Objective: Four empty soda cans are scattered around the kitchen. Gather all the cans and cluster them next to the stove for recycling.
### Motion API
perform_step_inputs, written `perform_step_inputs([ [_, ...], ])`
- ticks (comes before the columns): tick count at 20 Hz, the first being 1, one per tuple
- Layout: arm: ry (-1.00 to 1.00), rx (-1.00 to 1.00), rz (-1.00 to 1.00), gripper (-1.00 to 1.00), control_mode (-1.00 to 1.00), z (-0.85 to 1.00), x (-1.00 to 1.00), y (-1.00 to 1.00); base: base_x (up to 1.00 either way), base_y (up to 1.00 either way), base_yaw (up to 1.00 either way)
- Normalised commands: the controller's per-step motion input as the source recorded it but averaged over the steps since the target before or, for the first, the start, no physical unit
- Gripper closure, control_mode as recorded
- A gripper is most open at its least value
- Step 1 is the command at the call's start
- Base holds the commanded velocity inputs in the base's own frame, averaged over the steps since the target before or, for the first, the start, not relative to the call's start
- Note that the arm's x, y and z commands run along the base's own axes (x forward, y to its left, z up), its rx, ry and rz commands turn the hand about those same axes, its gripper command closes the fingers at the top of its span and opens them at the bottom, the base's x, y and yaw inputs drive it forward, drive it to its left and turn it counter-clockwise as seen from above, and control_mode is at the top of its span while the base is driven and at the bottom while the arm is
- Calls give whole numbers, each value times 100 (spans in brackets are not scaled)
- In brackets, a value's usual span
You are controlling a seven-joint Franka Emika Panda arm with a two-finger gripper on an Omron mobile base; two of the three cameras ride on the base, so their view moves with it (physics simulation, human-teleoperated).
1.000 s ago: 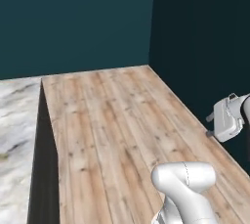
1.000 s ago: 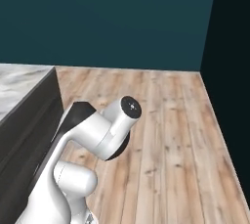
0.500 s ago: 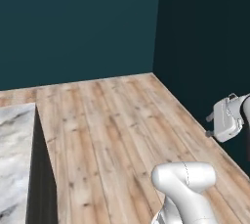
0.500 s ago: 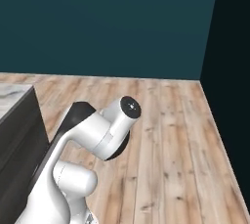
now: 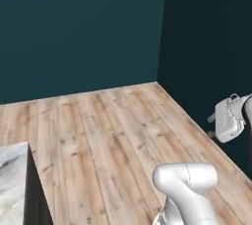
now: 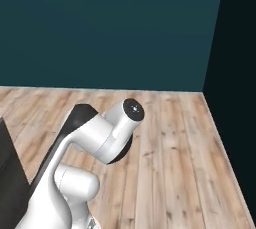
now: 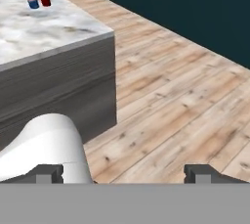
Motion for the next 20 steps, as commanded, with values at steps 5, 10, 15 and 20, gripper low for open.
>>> perform_step_inputs([
  [5, 0, 0, 0, -100, 100, 0, 0, 0, 100, 0, -10],
  [10, 0, 0, 0, -100, 100, 0, 0, 0, 100, 0, -10],
  [15, 0, 0, 0, -100, 100, 0, 0, 0, 100, 0, -10],
  [20, 0, 0, 0, -100, 100, 0, 0, 0, 100, 1, -8],
])
